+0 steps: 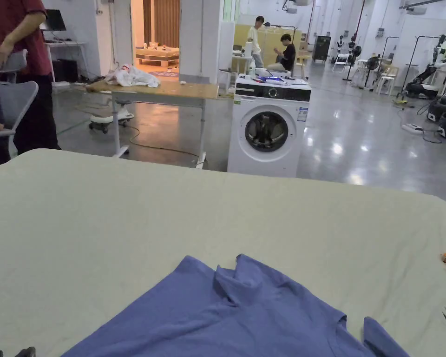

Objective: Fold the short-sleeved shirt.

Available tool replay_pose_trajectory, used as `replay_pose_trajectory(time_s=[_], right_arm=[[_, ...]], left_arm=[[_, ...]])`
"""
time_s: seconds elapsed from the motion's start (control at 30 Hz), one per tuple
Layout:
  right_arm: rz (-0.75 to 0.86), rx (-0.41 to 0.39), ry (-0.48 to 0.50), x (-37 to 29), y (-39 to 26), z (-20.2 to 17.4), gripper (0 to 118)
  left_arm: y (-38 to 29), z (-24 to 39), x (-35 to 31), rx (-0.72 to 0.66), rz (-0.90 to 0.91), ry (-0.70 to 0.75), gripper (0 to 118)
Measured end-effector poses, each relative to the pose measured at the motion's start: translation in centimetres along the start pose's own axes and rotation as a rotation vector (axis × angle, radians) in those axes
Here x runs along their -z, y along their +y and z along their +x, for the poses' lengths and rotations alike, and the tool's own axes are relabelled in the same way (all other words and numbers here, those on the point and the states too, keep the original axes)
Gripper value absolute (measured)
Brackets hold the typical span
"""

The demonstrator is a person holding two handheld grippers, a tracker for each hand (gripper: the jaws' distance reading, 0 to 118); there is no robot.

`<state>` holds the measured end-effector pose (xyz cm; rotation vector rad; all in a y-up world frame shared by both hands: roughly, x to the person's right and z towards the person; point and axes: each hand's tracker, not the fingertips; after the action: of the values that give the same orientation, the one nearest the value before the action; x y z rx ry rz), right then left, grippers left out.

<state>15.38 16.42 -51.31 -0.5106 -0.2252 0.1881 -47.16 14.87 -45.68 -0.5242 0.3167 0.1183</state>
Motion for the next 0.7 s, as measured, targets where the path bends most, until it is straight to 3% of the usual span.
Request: replay_pose_trajectory(time_s=[0.1, 0.2, 0.27, 0.3, 0.37, 0.4, 0.43, 0.7], right_arm=[[0.096, 0.005, -0.006, -1.3, 1.6, -1.0, 71], [0.185, 0.038, 0.058, -2.4, 3.7, -2.5, 71], [0.236, 0.061, 0.094, -2.8, 5.0, -4.0, 59], [0.264, 0.072, 0.118, -3.0, 5.5, -4.9, 42], [0.303, 0.075, 0.134, -3.2, 6.6, -6.7, 21], [0.333, 0.078, 0.139, -3.3, 7.0, -7.6, 21], [0.353, 0.08, 0.15, -3.5, 7.4, -8.5, 5], [0.446, 0.122, 0.213, -5.2, 8.9, -13.0, 0]], left_arm=[[1.0, 1.4, -0.5, 0.044, 0.034, -0.009, 45], [2.4, 3.3, -0.7, 0.058, 0.068, -0.065, 38], [3.4, 5.1, -0.8, 0.059, 0.094, -0.088, 10], [3.9, 6.2, -0.9, 0.066, 0.122, -0.103, 2], [4.7, 8.4, -1.1, 0.1, 0.176, -0.105, 0], [5.0, 9.4, -1.3, 0.125, 0.206, -0.115, 0], [5.3, 10.3, -1.5, 0.137, 0.236, -0.138, 0], [6.7, 14.7, -4.2, 0.172, 0.421, -0.168, 0]])
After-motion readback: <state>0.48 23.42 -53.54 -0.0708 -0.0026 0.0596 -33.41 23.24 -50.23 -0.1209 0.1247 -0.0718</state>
